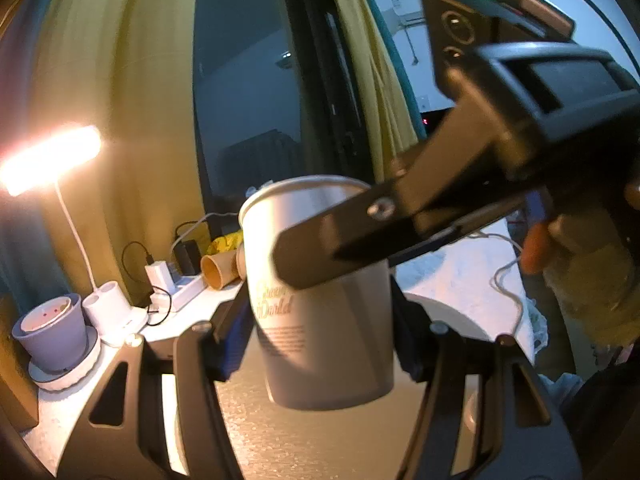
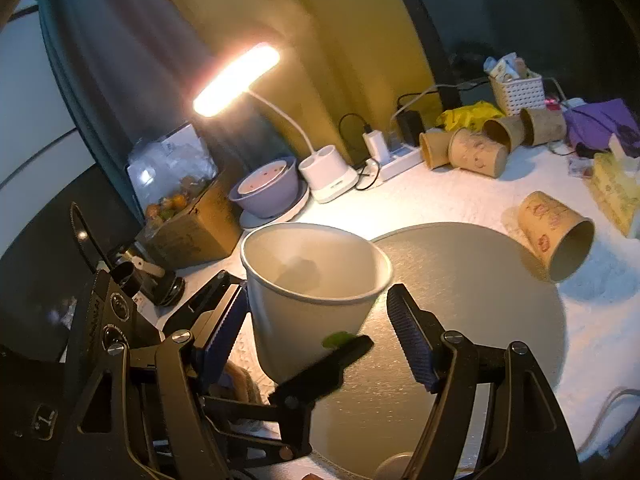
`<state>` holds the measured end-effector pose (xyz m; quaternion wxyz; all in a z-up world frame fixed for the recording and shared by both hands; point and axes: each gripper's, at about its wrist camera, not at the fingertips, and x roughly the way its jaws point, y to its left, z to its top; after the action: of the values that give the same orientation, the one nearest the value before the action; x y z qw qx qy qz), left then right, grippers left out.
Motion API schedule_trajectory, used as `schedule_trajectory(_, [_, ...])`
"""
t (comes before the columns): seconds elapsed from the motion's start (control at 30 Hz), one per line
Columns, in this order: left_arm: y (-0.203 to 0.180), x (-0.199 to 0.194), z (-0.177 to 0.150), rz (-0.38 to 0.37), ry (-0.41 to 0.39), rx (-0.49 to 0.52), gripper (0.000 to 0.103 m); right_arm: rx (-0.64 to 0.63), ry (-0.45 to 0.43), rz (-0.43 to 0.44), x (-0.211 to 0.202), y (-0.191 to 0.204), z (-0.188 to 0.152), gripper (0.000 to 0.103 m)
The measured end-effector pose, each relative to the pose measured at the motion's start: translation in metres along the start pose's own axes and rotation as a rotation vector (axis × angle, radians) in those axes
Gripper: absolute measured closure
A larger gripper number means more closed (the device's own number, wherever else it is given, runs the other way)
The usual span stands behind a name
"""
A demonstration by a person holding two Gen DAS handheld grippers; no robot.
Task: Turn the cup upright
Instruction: 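Grasp the white cup with the right tool while the left tool holds it, then open the left tool and rotate the cup upright with the right tool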
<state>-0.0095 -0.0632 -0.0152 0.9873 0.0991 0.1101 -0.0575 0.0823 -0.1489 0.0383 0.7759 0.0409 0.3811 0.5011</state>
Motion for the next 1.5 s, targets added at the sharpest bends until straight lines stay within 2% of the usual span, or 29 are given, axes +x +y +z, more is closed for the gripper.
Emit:
schedule_trajectory(0.3, [-0.006, -0.003, 0.0, -0.014, -0.005, 0.013, 0.042, 0.006, 0.01, 0.024, 0.005, -0.003, -0.002, 0.028])
schedule_trajectory(0.5, [-0.001, -0.001, 0.0, -0.013, 0.006, -0.002, 0.039, 0.005, 0.011, 0.021, 0.006, -0.004, -0.002, 0.032])
schedule_trajectory(0.6, [-0.001, 0.0, 0.0, -0.016, 0.019, -0.007, 0.037, -0.004, 0.008, 0.01, 0.006, -0.005, -0.002, 0.032])
schedule_trajectory(0.73, [-0.001, 0.004, -0.002, -0.033, 0.041, -0.011, 0.025, -0.012, -0.006, -0.006, 0.006, -0.005, 0.0, 0.032])
schedule_trajectory(1.0, [0.005, 0.01, -0.004, -0.054, 0.078, -0.052, 0.025, -0.042, -0.048, -0.064, 0.005, -0.004, 0.006, 0.032])
schedule_trajectory(1.23, [0.025, 0.015, -0.007, -0.089, 0.126, -0.178, 0.025, -0.107, -0.11, -0.19, 0.007, -0.004, 0.016, 0.032])
schedule_trajectory(1.33, [0.034, 0.025, -0.013, -0.108, 0.19, -0.246, 0.025, -0.132, -0.142, -0.266, 0.01, -0.004, 0.018, 0.032])
schedule_trajectory(1.4, [0.038, 0.029, -0.017, -0.101, 0.218, -0.276, 0.025, -0.154, -0.158, -0.324, 0.014, -0.004, 0.019, 0.032])
schedule_trajectory(1.5, [0.047, 0.029, -0.021, -0.063, 0.24, -0.327, 0.025, -0.178, -0.157, -0.365, 0.022, -0.007, 0.02, 0.032])
